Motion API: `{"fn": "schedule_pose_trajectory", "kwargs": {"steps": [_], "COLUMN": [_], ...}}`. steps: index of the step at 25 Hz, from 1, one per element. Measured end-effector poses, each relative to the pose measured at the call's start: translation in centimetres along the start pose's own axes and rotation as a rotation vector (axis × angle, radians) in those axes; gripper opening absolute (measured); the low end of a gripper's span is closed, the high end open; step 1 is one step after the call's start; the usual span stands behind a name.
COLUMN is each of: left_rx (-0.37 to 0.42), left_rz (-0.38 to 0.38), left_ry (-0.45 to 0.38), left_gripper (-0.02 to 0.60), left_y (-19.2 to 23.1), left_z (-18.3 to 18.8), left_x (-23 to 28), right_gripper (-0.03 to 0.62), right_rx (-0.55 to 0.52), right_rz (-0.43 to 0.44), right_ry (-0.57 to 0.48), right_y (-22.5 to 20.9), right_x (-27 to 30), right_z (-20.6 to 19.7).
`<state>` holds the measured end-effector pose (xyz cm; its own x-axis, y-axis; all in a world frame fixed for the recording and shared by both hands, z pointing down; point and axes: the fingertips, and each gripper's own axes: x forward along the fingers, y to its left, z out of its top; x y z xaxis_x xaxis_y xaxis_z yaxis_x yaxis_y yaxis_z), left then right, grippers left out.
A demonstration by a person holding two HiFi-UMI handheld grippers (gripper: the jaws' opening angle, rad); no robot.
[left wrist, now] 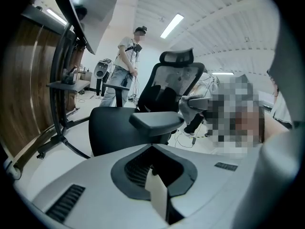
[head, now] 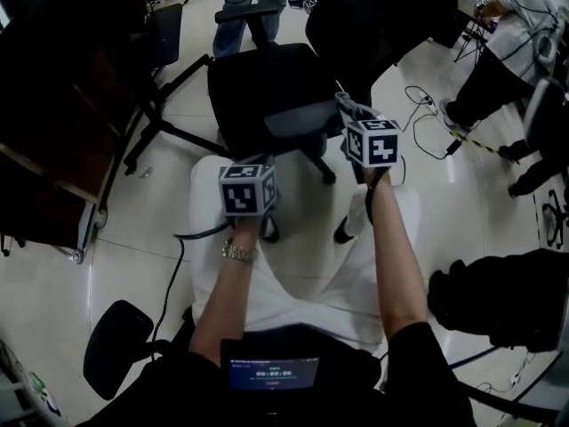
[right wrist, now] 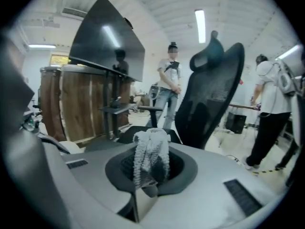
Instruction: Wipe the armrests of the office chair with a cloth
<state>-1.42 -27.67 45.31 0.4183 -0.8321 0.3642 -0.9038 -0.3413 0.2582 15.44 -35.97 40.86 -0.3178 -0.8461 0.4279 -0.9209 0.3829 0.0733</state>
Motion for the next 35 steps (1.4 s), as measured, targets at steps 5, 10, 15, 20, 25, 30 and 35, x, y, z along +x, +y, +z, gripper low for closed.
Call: {"fn": "schedule_pose_trajectory", "kwargs": {"steps": [5, 10, 15, 20, 25, 30, 35], "left_rx": [0.008, 0.017, 0.021, 0.015, 0.021, 0.049, 0.102], "left_rz": [-0.013, -0.012, 0.004, 0.020, -0.005, -0.031, -0.047], "left_ry": [0.018, 0.015, 0.026, 0.013, 0.012, 0.055, 0.080], "left_gripper": [0.002, 0.002, 0.002, 0.002, 0.002, 0.002, 0.002], "left_y": [-0.8, -0.8, -0.4, -0.1, -1.0, -3.5, -5.1], "left_z": [-0.6, -0.5, -0.6, -0.1, -0.4, -2.8, -4.3], "left_x": [0.5, 0.4, 0.3, -0.2, 0.7, 2.1, 3.1], "right_gripper": [0.048, 0.051, 0.051, 0.051, 0.051, 0.051, 0.049], "right_rx": [0.072, 0.054, 0.105, 0.034, 0.227, 0.324, 0.367], "right_rz": [-0.096, -0.116, 0.053, 0.351, 0.191, -0.024, -0.062], "right_ry": [0.102, 0.060, 0.004, 0.101, 0.119, 0.133, 0.177], "right_y": [-3.7, 1.8, 9.6, 17.3, 13.2, 9.4, 8.2], "right_x": [1.6, 2.2, 1.0, -1.0, -2.7, -4.5, -4.9], "right_z": [-3.8, -5.5, -5.8, -9.3, -11.6, -13.6, -15.2]}}
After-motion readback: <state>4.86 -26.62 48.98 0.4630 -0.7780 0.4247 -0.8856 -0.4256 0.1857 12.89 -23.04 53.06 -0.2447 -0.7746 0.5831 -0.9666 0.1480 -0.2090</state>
